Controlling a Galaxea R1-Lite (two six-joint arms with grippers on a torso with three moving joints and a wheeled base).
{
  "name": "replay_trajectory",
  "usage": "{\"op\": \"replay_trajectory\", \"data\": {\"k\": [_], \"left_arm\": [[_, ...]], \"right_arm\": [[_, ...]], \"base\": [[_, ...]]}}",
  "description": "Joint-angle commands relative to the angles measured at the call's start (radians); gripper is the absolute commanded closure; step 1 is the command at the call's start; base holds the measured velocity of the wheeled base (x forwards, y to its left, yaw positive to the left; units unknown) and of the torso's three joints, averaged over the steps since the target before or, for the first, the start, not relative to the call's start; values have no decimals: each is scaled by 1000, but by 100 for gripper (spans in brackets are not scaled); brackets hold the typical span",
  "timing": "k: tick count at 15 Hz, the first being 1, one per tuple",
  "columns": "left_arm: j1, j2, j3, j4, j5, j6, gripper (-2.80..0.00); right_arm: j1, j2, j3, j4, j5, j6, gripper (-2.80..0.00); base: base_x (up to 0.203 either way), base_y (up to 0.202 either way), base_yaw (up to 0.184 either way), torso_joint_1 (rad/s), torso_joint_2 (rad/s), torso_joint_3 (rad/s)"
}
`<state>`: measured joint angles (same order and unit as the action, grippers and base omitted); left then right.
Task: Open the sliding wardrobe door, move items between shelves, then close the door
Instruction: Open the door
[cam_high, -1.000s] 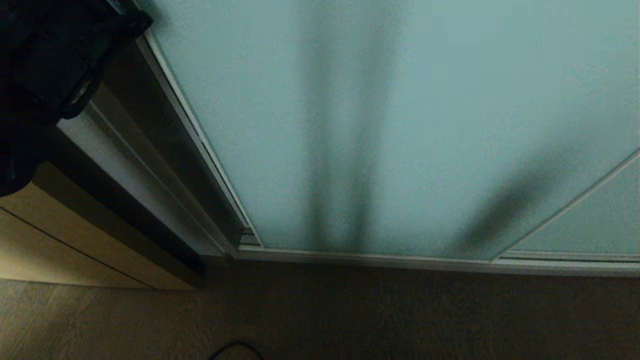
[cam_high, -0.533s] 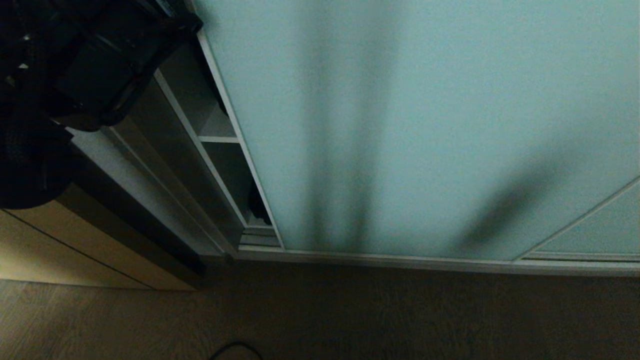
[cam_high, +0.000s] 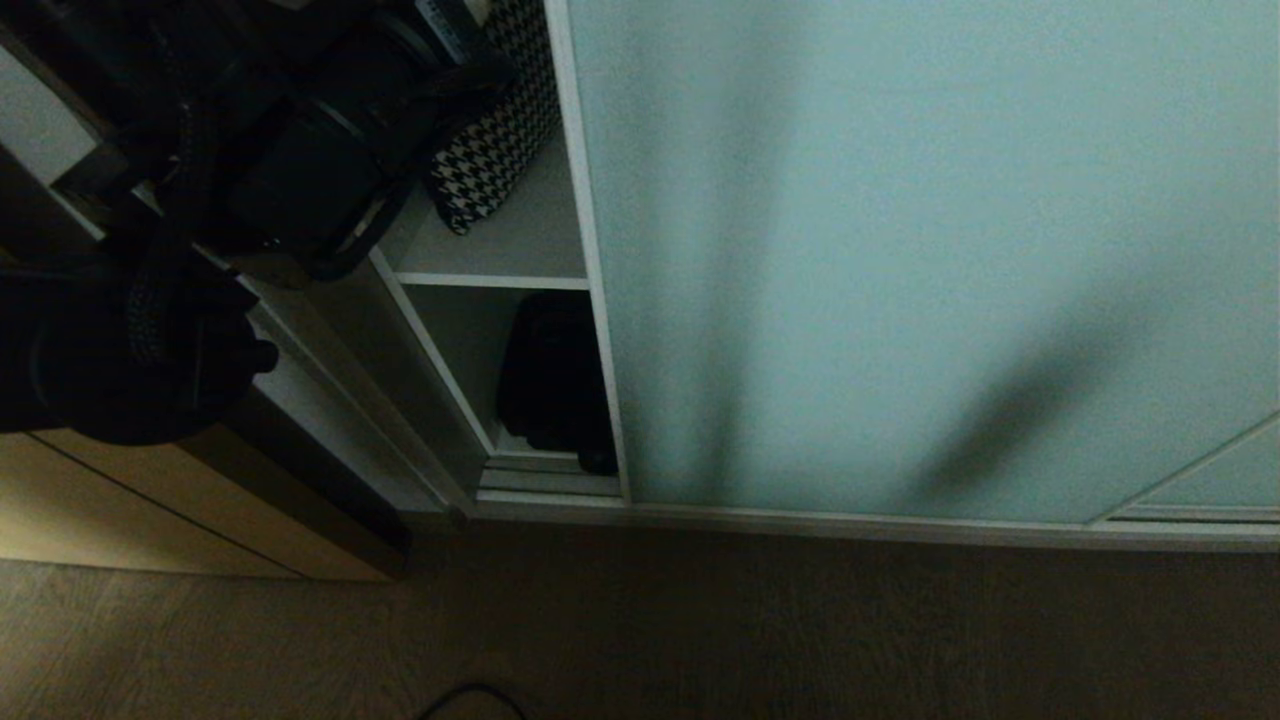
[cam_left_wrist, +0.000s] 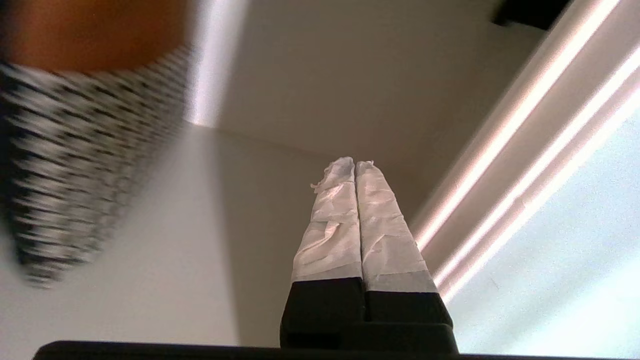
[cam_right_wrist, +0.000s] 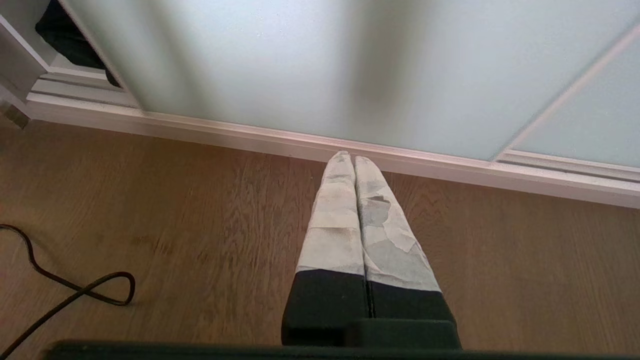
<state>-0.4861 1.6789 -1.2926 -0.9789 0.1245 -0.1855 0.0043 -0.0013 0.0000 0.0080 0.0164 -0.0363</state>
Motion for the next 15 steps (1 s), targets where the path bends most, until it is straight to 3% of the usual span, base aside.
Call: {"op": "replay_trajectory", "data": {"k": [1,6,11,15], "left_arm": [[-48,23,-1,-7,3,-1,0],[-145,87,-2,-36,-3,3,0],[-156,67,-35,-39,-9,-14,0],[-229,106,-82,-18,-2,-10,0]], "right_arm": [[0,0,0,0,0,-1,0],[0,0,0,0,0,-1,0],[0,0,0,0,0,-1,0],[0,0,1,0,0,-1,0]], "base": [[0,0,0,0,0,0],[0,0,0,0,0,0],[0,0,0,0,0,0],[0,0,0,0,0,0]]}}
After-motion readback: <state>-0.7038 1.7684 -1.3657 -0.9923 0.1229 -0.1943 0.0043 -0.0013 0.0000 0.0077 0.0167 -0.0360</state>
